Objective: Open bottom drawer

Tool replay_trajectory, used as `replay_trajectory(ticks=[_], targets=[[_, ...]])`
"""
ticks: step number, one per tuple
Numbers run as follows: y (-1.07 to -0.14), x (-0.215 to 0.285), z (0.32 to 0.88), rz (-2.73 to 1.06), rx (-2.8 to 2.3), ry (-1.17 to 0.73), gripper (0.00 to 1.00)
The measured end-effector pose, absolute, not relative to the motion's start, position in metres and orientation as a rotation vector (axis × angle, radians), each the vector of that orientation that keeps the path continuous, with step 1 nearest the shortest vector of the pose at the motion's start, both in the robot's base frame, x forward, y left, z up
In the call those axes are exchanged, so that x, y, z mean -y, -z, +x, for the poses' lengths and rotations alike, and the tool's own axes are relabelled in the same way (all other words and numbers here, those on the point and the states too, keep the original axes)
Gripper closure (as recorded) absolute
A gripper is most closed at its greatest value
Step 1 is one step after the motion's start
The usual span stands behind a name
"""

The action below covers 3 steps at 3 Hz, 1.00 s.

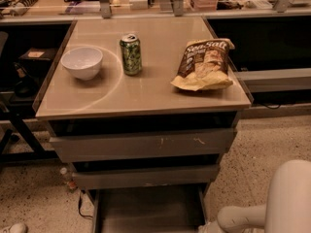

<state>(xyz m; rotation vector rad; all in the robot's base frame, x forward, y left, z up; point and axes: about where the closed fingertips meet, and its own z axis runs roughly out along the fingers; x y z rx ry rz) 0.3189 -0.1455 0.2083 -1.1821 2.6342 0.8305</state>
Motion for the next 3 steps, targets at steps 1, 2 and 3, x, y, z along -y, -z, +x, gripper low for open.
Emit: replay_trajectory(ticks=[1, 2, 3], targets=[[-0.205, 0.132, 0.328, -1.232, -2.597, -0.853, 0.00], [-0.195, 0.119, 0.334, -1.284, -2.569, -0.909, 0.00], [-0.184, 0.119, 0.328, -1.285, -2.586, -0.948, 0.00]])
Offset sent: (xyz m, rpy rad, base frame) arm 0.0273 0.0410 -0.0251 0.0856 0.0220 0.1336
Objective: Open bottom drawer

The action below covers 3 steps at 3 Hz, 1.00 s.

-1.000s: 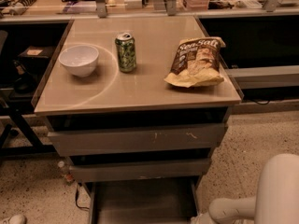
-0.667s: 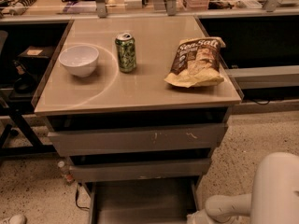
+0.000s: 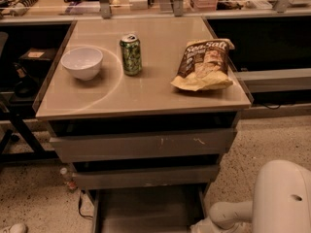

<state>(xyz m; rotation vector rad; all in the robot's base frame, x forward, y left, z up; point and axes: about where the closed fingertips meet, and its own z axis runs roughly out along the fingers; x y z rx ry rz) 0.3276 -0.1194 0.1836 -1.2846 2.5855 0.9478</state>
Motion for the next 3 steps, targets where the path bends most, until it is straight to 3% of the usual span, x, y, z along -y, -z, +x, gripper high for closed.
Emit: replay_trajectory(ticks=[3], targets=[[-0.184, 0.156, 0.286, -1.124, -2.681, -0.948, 0.00]])
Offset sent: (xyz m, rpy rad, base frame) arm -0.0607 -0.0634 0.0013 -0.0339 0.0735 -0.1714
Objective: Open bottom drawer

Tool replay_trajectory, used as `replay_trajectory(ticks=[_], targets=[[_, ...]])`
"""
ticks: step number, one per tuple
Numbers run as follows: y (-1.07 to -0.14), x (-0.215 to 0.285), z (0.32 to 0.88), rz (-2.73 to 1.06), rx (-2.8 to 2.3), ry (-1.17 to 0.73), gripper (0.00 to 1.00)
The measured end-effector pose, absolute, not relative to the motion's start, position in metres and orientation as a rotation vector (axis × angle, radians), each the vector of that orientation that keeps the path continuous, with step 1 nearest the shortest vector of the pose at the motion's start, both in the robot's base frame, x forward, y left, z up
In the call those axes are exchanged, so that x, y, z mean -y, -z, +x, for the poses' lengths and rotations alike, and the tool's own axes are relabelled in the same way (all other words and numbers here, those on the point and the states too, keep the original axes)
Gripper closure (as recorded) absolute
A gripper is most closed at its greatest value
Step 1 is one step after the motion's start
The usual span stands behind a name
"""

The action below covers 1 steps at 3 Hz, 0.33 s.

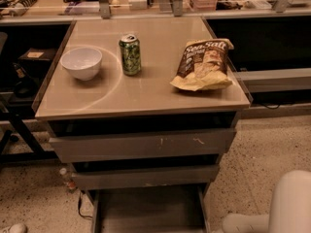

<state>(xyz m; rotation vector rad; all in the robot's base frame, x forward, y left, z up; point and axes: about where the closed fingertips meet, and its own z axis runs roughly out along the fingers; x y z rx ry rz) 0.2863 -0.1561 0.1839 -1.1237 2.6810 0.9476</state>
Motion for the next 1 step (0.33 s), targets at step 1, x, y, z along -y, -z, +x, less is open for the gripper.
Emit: replay_trajectory(ticks=[1], targets=[[-0.1840, 0.1571, 0.2846, -1.116, -2.684, -0.950, 0.00]])
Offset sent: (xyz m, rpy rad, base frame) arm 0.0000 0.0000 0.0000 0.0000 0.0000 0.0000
